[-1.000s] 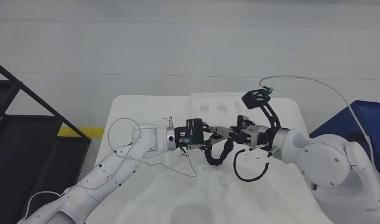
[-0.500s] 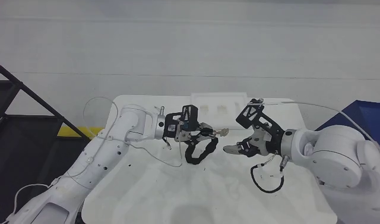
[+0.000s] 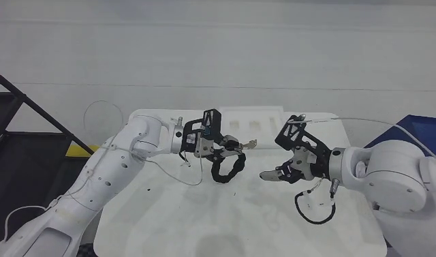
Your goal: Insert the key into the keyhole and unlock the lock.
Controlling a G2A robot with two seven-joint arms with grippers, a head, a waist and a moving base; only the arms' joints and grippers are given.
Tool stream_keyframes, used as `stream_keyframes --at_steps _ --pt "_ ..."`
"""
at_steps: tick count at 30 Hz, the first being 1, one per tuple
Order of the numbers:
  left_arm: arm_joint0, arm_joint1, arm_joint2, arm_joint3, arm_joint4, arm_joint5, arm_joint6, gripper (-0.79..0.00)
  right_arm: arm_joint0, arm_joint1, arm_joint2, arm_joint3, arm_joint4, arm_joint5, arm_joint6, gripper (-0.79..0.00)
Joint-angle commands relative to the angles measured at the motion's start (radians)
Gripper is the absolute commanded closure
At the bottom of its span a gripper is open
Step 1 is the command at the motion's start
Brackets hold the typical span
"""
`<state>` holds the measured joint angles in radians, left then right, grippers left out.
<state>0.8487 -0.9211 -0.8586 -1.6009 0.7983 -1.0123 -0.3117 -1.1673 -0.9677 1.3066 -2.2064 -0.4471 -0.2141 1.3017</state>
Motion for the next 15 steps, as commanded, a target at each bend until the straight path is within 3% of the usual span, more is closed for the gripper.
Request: stream_keyframes --at_steps 1,6,15 --pt "-0.005 0.0 0.015 0.001 -0.011 0.0 -0.01 0.0 -0.014 0.0 -0.008 0.011 0.022 -0.051 -0.04 -0.785" --pt "-0.027 -0.002 0.048 0.013 -0.018 0.0 -0.033 0.0 0.021 0.007 -0.053 0.061 0.028 -0.319 -0.032 -0.785" --pt "-0.028 -0.002 0.072 0.018 -0.012 0.0 -0.022 0.0 0.112 0.034 -0.2 0.055 -0.161 -0.454 -0.149 -0.785"
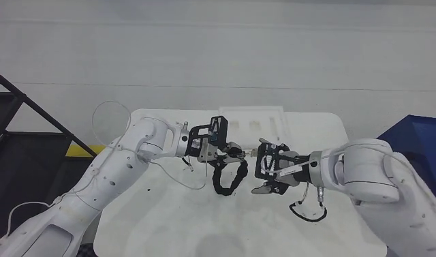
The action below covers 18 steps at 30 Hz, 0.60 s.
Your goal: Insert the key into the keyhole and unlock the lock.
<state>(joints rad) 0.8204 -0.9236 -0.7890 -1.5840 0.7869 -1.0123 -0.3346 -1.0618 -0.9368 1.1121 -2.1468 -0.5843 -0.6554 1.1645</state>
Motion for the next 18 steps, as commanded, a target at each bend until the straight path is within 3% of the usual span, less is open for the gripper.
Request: stream_keyframes --at_steps 1,6,11,18 --pt "-0.001 0.001 0.003 0.001 -0.001 0.0 0.001 0.0 0.007 0.004 -0.006 -0.007 -0.034 -0.018 -0.018 -0.751" --pt "-0.003 0.003 0.005 -0.008 0.004 0.0 0.001 0.0 0.007 0.01 -0.014 -0.034 -0.116 -0.016 -0.021 -0.428" --pt "-0.004 0.007 0.007 -0.017 0.006 0.0 -0.001 0.0 0.005 0.012 -0.021 -0.082 -0.209 0.007 -0.038 -0.256" --pt "-0.007 0.01 0.012 -0.027 0.013 0.0 -0.013 0.0 0.01 0.012 -0.056 -0.089 -0.267 0.021 -0.037 -0.252"
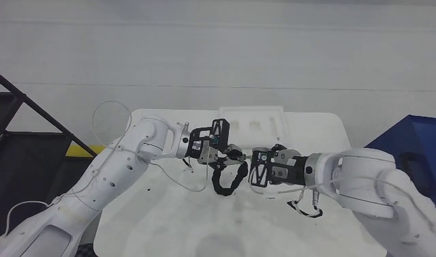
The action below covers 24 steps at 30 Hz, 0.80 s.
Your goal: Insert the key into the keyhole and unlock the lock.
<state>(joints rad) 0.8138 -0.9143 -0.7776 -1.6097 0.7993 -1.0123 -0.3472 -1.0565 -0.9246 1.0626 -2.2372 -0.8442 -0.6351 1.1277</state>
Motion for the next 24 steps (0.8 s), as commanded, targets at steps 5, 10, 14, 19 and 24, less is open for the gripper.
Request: stream_keyframes --at_steps 5,10,14,19,24 --pt "-0.003 0.002 0.003 -0.004 -0.003 0.0 0.0 0.0 0.016 -0.004 -0.027 0.0 -0.05 0.021 -0.024 -0.074" --pt "-0.005 0.004 0.006 -0.006 -0.004 0.0 0.005 0.0 0.022 -0.005 -0.034 0.018 -0.037 0.038 -0.035 0.0" --pt "-0.007 0.005 0.008 -0.006 -0.004 0.0 0.013 0.0 0.014 -0.006 -0.022 0.031 0.023 0.078 -0.074 0.0" --pt "-0.008 0.005 0.015 -0.008 0.006 0.0 0.026 0.0 -0.012 -0.006 0.012 0.08 0.168 0.158 -0.115 0.0" --pt "-0.008 0.004 0.015 -0.006 0.026 0.0 0.046 0.0 -0.036 -0.004 0.049 0.124 0.303 0.239 -0.128 0.0"
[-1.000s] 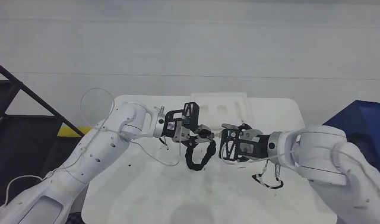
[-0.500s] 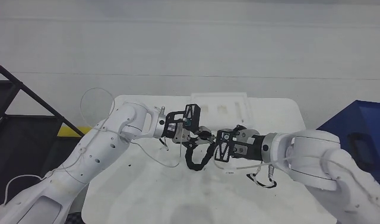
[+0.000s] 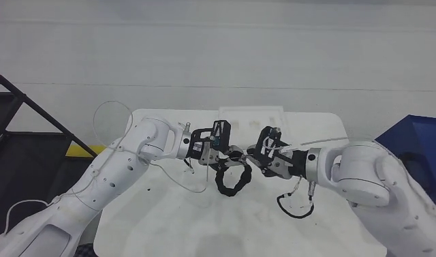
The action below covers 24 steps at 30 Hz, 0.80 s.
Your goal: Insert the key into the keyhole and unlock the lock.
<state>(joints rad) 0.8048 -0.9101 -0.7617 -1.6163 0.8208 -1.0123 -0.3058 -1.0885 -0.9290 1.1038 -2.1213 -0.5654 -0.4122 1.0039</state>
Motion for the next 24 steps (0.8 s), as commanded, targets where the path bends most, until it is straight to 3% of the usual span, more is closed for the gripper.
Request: stream_keyframes --at_steps 1,12,22,24 --pt "0.002 -0.001 -0.002 0.001 0.008 0.0 0.009 0.0 -0.015 0.0 0.013 0.024 0.059 0.038 -0.013 0.0" --pt "0.015 -0.006 -0.006 -0.001 0.047 0.0 0.041 0.0 -0.079 -0.001 0.04 0.043 0.196 0.205 -0.039 0.0" --pt "0.021 -0.014 -0.016 -0.002 0.073 0.019 0.047 0.0 -0.086 -0.004 0.038 0.032 0.233 0.238 -0.054 0.0" --pt "0.026 -0.014 -0.021 -0.003 0.078 0.025 0.054 0.0 -0.09 -0.004 0.041 0.029 0.236 0.244 -0.055 -0.04"
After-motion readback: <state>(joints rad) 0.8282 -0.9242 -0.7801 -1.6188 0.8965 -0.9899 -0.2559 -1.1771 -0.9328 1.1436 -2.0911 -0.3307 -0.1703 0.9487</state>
